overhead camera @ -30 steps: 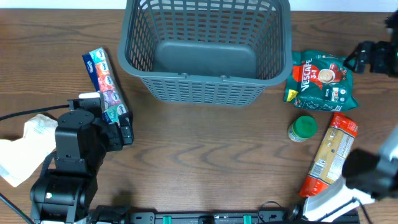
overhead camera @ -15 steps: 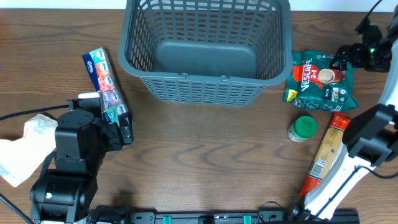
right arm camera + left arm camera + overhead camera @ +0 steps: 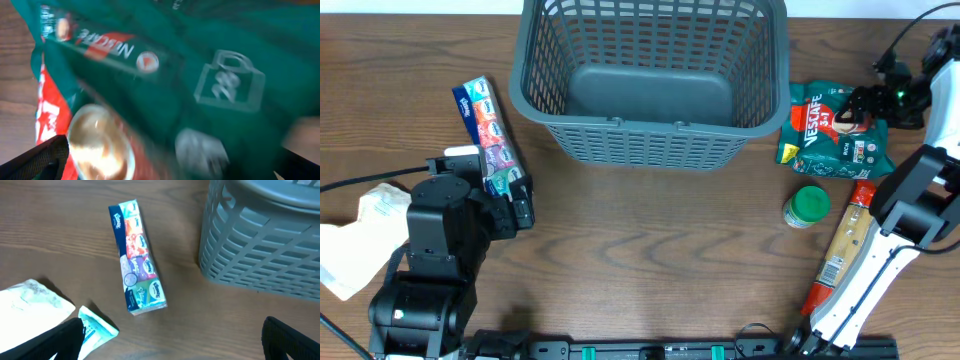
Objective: Pack container
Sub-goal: 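Lower the right gripper and grasp the top of the Nescafé pouch, then lift the pouch with the right gripper and drop it into the basket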
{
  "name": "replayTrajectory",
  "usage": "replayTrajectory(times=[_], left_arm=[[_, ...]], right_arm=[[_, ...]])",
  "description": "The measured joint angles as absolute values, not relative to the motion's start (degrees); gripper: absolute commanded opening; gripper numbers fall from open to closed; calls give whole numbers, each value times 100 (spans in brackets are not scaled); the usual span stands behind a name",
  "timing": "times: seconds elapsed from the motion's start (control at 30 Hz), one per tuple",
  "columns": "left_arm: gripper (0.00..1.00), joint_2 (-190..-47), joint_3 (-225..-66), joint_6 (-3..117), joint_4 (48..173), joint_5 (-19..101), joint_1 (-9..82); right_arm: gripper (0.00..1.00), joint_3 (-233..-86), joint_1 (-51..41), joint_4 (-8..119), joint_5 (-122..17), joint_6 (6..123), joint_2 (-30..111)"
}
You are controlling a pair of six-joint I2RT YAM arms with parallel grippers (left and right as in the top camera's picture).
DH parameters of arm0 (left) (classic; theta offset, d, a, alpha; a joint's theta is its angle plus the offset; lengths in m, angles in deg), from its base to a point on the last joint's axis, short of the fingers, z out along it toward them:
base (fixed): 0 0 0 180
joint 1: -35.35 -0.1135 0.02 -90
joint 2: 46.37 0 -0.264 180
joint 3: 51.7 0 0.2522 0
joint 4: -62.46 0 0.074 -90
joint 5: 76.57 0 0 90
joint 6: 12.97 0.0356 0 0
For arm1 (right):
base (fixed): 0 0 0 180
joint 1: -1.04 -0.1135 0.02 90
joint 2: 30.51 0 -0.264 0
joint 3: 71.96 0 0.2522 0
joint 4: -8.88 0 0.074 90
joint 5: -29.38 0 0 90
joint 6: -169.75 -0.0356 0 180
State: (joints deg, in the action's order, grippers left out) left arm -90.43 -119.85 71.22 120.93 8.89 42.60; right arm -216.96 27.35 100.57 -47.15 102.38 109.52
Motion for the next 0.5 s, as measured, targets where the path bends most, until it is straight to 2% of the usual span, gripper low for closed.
replayTrajectory(times=[0.23,0.3,0.33,0.37,0.43,0.5], left_arm=[[99,-9043,-11985,7120,11990,889,4260],[99,-9043,-11985,7122,11985,889,4260],[99,-9043,-11985,7122,11985,889,4260],[99,-9043,-11985,7122,11985,889,4260],[99,-9043,-11985,7120,11981,889,4260],[99,-9043,-11985,7120,11981,889,4260]], right_arm=[[98,-21692,2735,9915,-4319,10241,11238],[87,-21692,2735,9882,-4223,10238,11279],[76,-21694,2732,9876,-4146,10256,11312],[58,-21694,2732,9880,-4085,10271,11334],[35,-21696,2730,9889,-3976,10269,11360],[24,-21716,2732,9891,-3893,10282,11360]])
